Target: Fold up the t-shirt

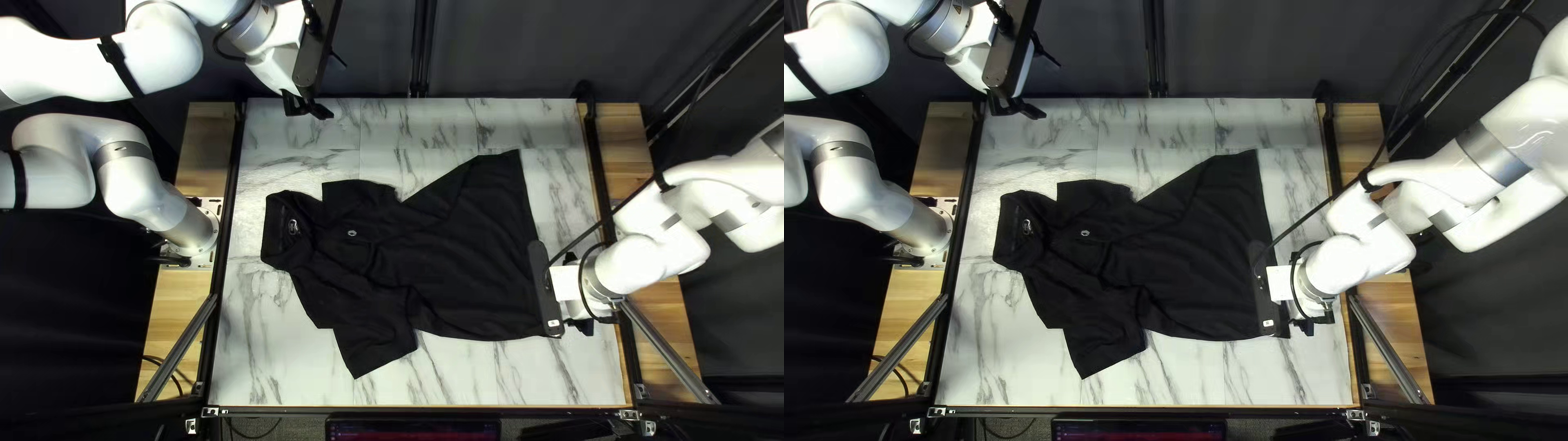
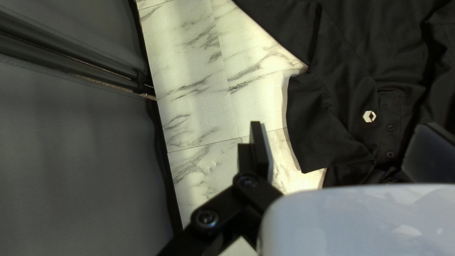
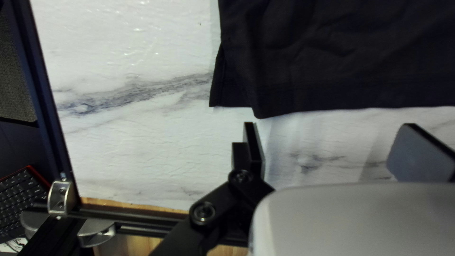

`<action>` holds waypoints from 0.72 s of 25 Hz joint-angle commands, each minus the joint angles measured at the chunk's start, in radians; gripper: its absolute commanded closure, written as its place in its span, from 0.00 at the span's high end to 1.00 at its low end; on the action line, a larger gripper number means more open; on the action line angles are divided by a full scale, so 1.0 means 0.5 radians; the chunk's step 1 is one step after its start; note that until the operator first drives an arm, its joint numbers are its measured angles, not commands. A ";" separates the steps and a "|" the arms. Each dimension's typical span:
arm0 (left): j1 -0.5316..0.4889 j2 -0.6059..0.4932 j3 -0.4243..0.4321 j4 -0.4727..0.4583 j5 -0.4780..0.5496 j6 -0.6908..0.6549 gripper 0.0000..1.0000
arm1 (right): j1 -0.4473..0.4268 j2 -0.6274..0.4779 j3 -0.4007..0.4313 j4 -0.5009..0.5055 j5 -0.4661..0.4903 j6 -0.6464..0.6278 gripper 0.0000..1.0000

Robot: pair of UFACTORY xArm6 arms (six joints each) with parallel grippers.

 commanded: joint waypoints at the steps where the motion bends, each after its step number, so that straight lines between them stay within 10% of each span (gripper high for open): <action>1: 0.000 0.000 0.000 0.000 0.000 0.000 1.00 | -0.012 0.138 -0.027 -0.002 -0.076 0.001 1.00; 18: 0.000 0.000 0.000 0.000 0.000 0.000 1.00 | -0.145 0.342 -0.085 0.044 -0.209 -0.215 1.00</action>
